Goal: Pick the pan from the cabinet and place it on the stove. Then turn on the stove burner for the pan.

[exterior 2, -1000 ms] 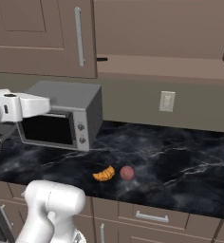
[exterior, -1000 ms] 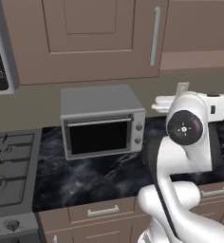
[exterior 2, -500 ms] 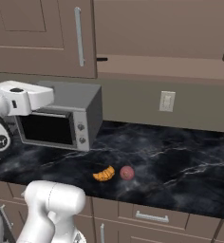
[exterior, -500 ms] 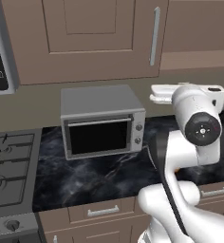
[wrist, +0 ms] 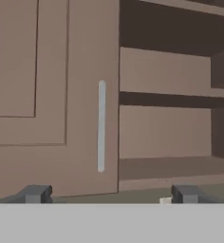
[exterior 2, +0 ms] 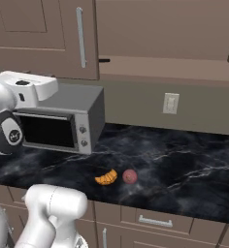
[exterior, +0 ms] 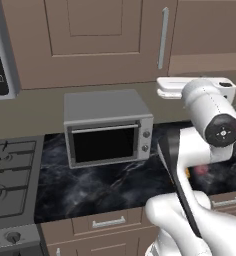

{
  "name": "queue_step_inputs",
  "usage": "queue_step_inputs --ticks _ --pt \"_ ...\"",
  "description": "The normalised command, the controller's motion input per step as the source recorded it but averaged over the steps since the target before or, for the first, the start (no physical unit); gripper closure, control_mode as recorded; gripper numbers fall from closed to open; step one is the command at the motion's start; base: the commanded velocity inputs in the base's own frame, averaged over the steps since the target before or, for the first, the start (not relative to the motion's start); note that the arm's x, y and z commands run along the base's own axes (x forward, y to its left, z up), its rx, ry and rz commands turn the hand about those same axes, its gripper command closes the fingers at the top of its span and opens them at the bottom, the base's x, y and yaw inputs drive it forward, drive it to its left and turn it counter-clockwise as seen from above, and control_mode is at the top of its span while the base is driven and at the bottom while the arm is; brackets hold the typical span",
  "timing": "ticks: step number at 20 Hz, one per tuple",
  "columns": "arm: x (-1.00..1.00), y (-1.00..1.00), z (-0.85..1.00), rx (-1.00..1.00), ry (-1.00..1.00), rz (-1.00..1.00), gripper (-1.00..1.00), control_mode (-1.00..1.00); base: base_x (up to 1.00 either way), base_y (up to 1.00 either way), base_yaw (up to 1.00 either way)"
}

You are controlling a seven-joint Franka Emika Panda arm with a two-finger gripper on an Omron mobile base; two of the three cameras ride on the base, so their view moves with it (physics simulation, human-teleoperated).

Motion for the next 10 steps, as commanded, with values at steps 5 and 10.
queue_step_inputs --ticks 5,10 --pt "0.24 0.00 0.21 0.00 -0.08 0.12 -1.00 -1.00 0.00 0.00 0.00" --pt "0.29 0.00 0.13 0.00 -0.07 0.10 -1.00 -1.00 0.00 0.00 0.00"
